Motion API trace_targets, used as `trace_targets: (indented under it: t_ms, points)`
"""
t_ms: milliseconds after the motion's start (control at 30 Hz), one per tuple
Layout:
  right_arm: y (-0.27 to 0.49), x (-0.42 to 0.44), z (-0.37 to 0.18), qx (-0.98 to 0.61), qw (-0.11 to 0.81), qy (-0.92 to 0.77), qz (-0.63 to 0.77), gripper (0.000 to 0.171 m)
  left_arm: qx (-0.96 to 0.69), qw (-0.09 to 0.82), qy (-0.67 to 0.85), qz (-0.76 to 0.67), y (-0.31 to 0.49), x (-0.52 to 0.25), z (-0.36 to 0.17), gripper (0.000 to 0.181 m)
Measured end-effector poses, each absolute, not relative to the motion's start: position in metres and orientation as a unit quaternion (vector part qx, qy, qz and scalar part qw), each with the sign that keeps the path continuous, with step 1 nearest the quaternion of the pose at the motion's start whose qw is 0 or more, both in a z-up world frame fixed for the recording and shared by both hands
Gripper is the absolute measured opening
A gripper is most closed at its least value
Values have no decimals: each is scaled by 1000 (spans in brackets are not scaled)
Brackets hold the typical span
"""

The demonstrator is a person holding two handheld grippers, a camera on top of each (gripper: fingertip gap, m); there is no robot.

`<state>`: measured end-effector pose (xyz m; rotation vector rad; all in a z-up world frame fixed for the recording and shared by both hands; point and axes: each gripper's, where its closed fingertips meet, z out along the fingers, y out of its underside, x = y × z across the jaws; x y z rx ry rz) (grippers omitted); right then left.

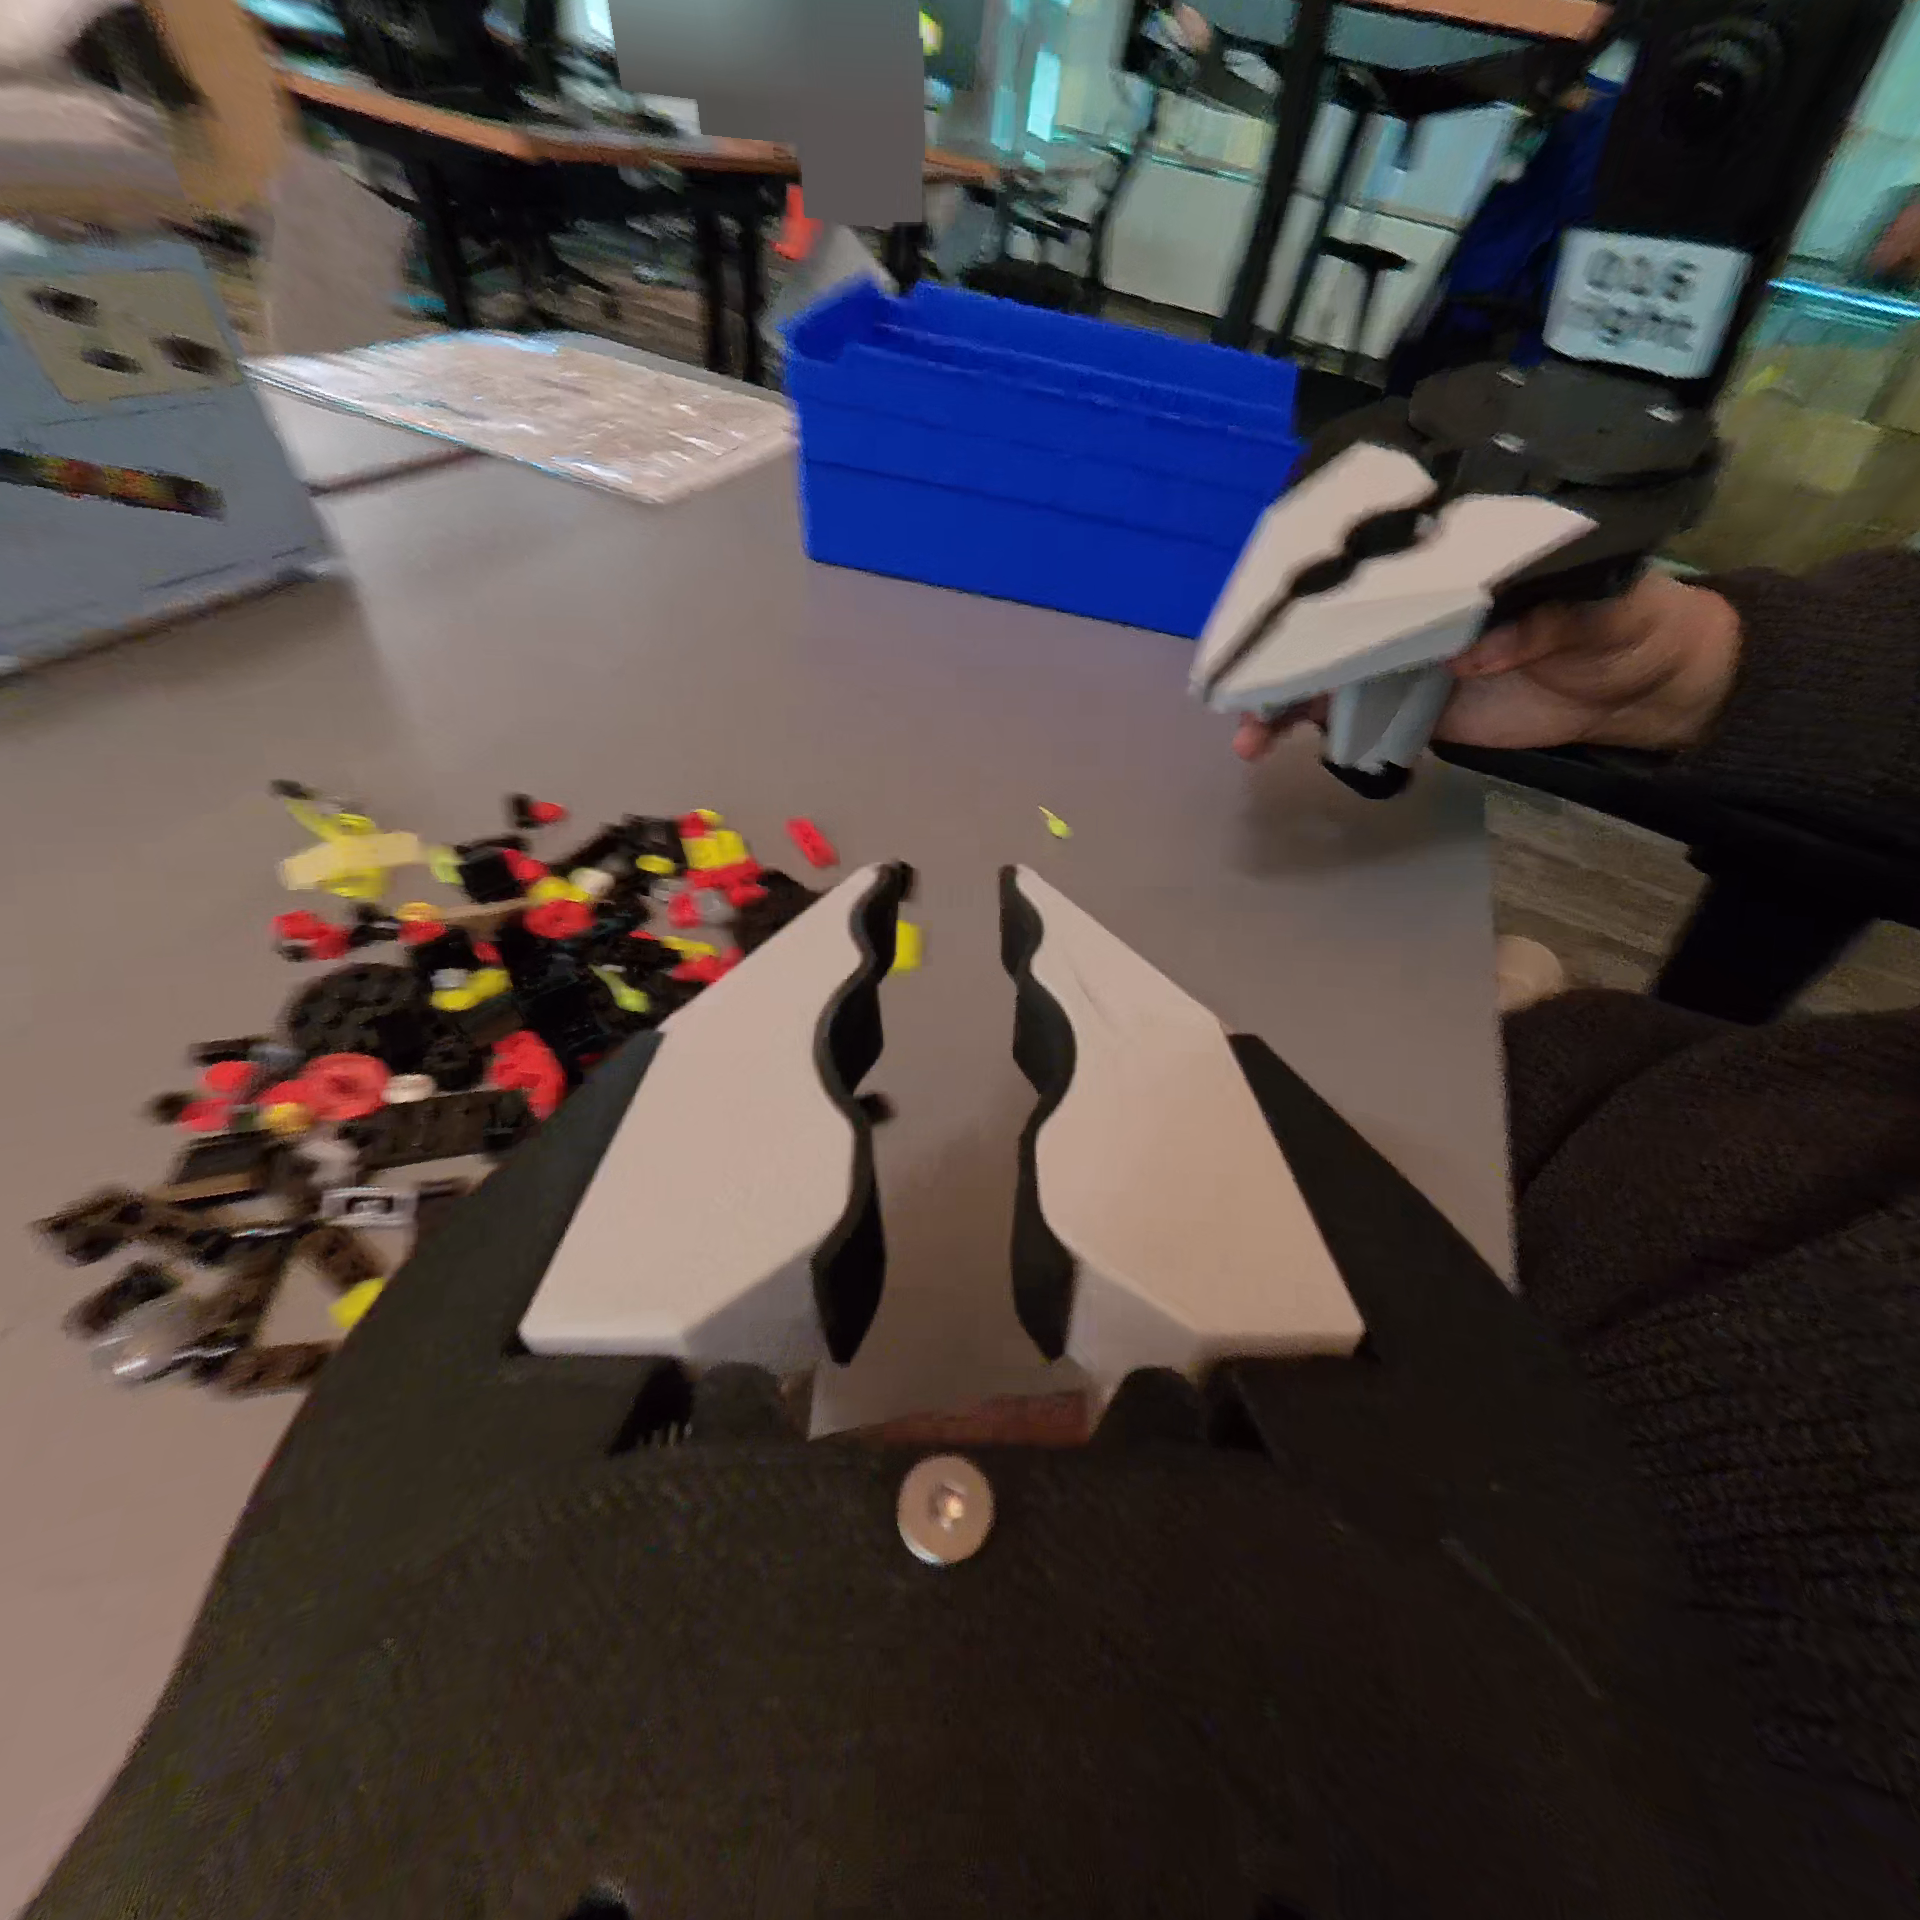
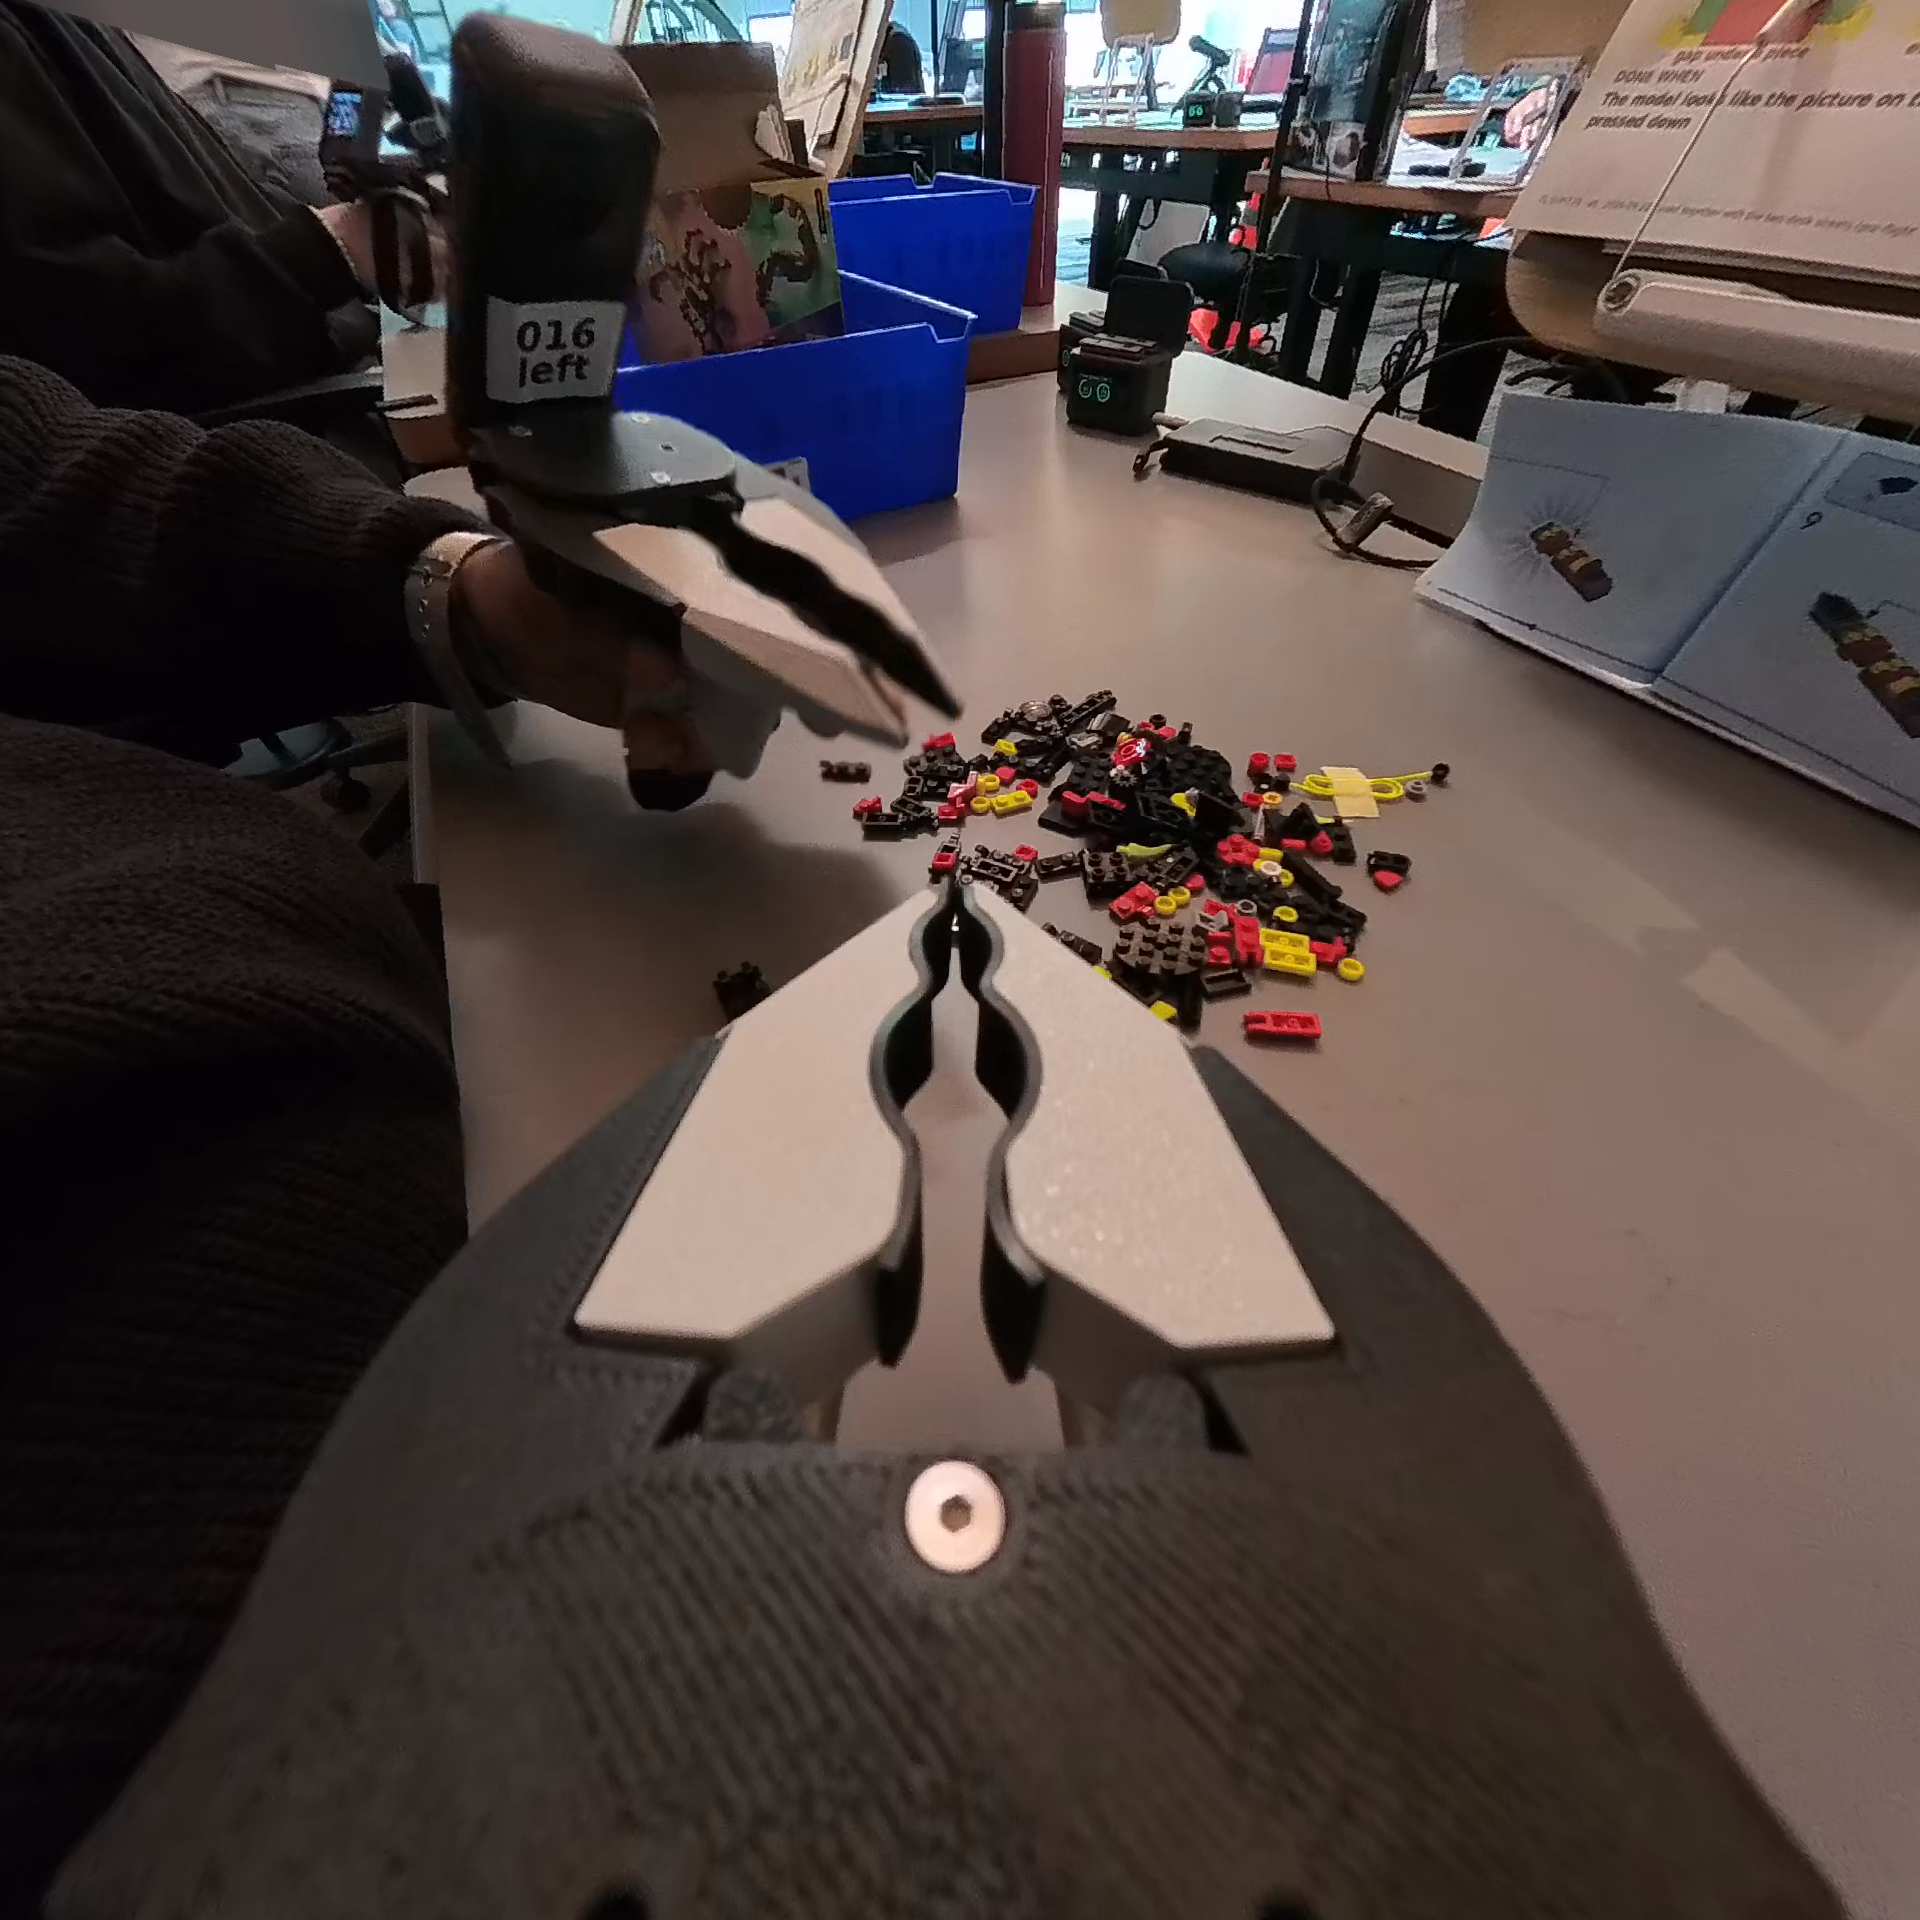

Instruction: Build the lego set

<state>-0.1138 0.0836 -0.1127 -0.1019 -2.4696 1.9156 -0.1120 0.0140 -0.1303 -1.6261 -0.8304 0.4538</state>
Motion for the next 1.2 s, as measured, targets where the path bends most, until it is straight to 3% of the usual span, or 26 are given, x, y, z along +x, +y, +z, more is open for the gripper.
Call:
trace_targets:
  t_ms: [167,367,767,1200]
  points:
    - [84,-114,-112,-33,8,-789,613,0,-598,587,-447,313,-53,-141,-99,18]
    - [84,-113,-113,-31,9,-791,611,0,-627,519,-472,339,-78,-150,-116,21]
    - [84,-115,-115,-33,13,-794,607,0,-631,565,-474,244,-50,-143,-127,11]
    - [85,-120,-116,-41,28,-796,603,5,-487,603,-594,215,-118,-158,-116,6]
